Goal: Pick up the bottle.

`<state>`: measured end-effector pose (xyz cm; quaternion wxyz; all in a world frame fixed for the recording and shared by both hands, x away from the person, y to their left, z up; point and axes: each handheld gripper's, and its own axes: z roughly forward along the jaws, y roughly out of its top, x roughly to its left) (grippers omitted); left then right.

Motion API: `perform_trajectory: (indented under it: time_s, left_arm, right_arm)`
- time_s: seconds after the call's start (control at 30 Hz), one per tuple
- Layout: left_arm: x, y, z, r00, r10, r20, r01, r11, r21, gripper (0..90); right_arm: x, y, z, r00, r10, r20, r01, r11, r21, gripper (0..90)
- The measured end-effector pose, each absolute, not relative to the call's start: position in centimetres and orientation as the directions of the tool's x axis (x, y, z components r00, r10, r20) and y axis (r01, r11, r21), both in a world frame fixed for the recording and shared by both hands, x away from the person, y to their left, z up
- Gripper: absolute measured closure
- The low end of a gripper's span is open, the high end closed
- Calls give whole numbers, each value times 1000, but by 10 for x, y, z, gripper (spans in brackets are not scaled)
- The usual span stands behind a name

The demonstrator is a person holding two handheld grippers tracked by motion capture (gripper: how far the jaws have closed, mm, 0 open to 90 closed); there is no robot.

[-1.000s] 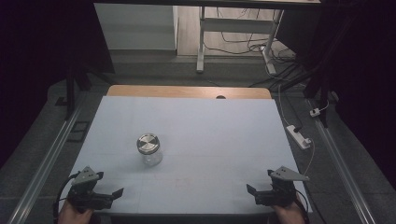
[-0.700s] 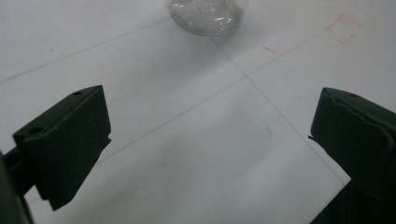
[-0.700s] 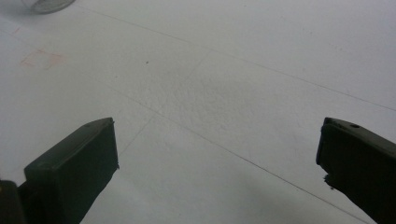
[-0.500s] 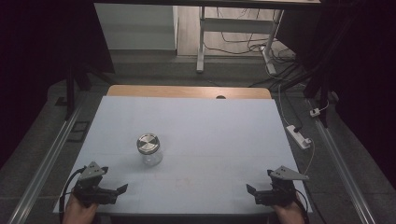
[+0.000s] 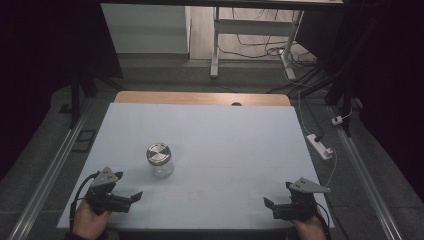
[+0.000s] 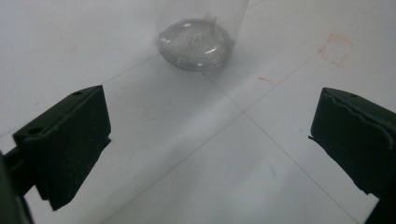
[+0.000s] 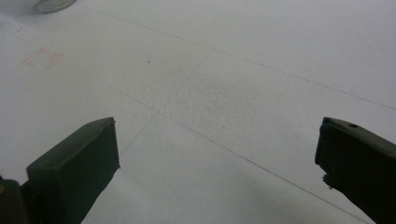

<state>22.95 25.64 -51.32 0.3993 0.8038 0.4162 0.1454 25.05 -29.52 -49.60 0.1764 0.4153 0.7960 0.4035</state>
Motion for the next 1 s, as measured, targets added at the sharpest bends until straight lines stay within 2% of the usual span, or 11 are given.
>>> perform_trajectory:
  time_s: [1.0]
  left_arm:
    - [284, 226, -512, 629, 771, -101, 537, -337, 773, 0]
  right_arm:
    - [251, -295, -496, -599, 799, 52, 518, 337, 786, 0]
